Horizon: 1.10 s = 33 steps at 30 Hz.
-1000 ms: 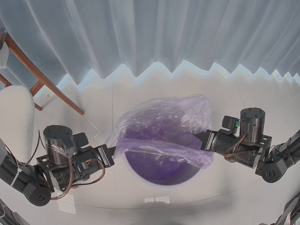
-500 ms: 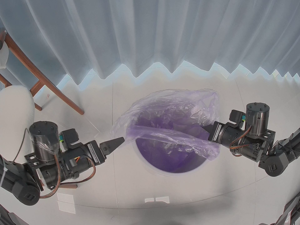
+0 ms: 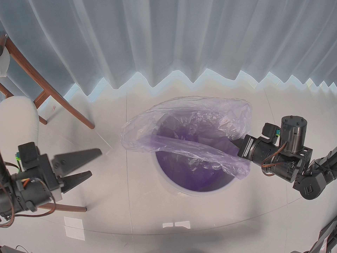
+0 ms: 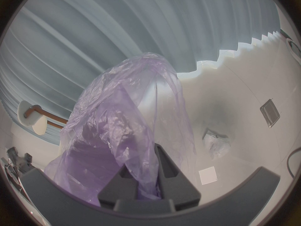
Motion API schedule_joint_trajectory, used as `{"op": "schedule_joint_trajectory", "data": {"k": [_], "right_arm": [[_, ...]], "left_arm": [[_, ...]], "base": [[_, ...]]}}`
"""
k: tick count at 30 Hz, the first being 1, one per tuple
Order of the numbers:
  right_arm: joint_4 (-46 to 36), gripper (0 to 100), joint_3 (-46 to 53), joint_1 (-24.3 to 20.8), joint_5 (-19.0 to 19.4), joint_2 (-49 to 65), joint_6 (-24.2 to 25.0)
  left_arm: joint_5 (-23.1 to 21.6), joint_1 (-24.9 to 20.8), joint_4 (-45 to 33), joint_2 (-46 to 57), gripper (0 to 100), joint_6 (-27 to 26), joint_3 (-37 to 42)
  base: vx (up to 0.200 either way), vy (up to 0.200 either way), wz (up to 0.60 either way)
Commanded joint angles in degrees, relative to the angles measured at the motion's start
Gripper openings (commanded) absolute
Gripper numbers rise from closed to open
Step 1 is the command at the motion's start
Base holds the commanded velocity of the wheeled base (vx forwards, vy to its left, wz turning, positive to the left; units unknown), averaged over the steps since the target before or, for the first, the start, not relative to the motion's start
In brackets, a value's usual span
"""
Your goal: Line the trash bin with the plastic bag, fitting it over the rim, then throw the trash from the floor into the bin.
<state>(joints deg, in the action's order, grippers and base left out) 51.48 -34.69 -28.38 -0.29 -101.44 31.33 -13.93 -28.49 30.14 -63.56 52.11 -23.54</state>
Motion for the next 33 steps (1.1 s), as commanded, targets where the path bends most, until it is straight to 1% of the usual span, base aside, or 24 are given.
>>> {"op": "schedule_joint_trajectory", "data": {"k": [1, 3, 4, 6, 7, 8, 9, 10, 11, 13, 14, 15, 16, 19, 20, 23, 25, 29, 33], "right_arm": [[3.19, 0, 2.61, -2.73, -0.23, -1.66, 0.05], [4.51, 0, 3.49, -3.35, -0.59, -2.19, 0.05], [6.26, 0, 4.02, -3.70, -1.11, -2.36, 0.22], [9.52, 0, 4.37, -3.70, -1.82, -3.77, 0.40], [9.78, 0, 4.37, -3.70, -1.90, -3.94, 0.40], [14.00, 0, 4.90, -3.52, -3.40, -5.70, 0.40], [16.81, 0, 5.51, -3.26, -4.63, -6.67, 0.31], [19.45, 0, 5.95, -3.17, -5.60, -7.63, 0.05], [21.12, 0, 6.04, -2.91, -5.77, -8.34, -0.04], [22.96, 0, 5.87, -2.65, -5.86, -9.04, -0.04], [22.96, 0, 5.87, -2.65, -5.86, -8.60, -0.04], [22.87, 0, 5.87, -2.65, -5.86, -8.43, -0.04], [22.70, 0, 5.43, -2.65, -5.86, -7.99, 0.14], [23.23, 0, 5.78, -2.47, -5.77, -7.99, 0.14], [23.40, 0, 6.13, -2.21, -5.68, -7.63, 0.49], [24.72, 0, 6.48, -1.33, -4.89, -8.34, 4.18], [25.42, 0, 6.04, -1.42, -4.45, -9.57, 5.58], [28.24, 0, 6.31, -1.50, -4.45, -10.89, 5.58], [30.70, 0, 6.75, -2.03, -4.45, -10.18, 5.50]], "left_arm": [[-8.21, -3.41, 6.87, 11.79, 100, 17.93, 4.20], [-10.15, -6.32, 7.66, 12.59, 100, 20.22, 3.85], [-10.32, -9.22, 7.75, 11.62, 100, 21.27, 2.45], [-9.01, -13.61, 7.92, 6.52, 100, 23.82, 0.16], [-8.83, -13.96, 8.01, 6.08, 100, 24.09, 0.07], [-6.11, -18.00, 8.45, 0.19, 100, 25.05, -1.25], [-4.08, -20.91, 8.54, -4.11, 100, 24.79, -1.95], [-2.59, -23.01, 8.89, -7.37, 100, 24.79, -2.56], [-0.83, -24.86, 10.21, -10.88, 100, 24.79, -3.53], [1.98, -27.23, 15.04, -16.51, 100, 24.88, -4.76], [2.95, -27.58, 18.38, -18.88, 100, 25.40, -5.02], [3.04, -27.58, 19.52, -19.49, 100, 25.40, -5.02], [3.30, -27.67, 24.97, -22.48, 100, 24.97, -4.32], [3.39, -27.85, 30.33, -27.93, 100, 24.88, -3.09], [3.74, -27.94, 31.30, -29.43, 100, 24.88, -3.18], [5.06, -27.50, 32.79, -34.00, 100, 24.79, -4.41], [6.29, -27.67, 34.29, -34.61, 100, 24.97, -4.67], [6.73, -27.58, 35.08, -35.05, 100, 24.79, -4.41], [6.81, -25.56, 35.34, -34.61, 100, 24.09, -5.38]], "base": [[0.000, 0.000, 0.00], [0.000, 0.000, 0.00], [0.000, 0.000, 0.00], [0.000, 0.000, 0.00], [0.000, 0.000, 0.00], [0.000, 0.000, 0.00], [0.000, 0.000, 0.00], [0.000, 0.000, 0.00], [0.000, 0.000, 0.00], [0.000, 0.000, 0.00], [0.000, 0.000, 0.00], [0.000, 0.000, 0.00], [0.000, 0.000, 0.00], [0.000, 0.000, 0.00], [0.000, 0.000, 0.00], [0.000, 0.000, 0.00], [0.000, 0.000, 0.00], [0.000, 0.000, 0.00], [0.000, 0.000, 0.00]]}}
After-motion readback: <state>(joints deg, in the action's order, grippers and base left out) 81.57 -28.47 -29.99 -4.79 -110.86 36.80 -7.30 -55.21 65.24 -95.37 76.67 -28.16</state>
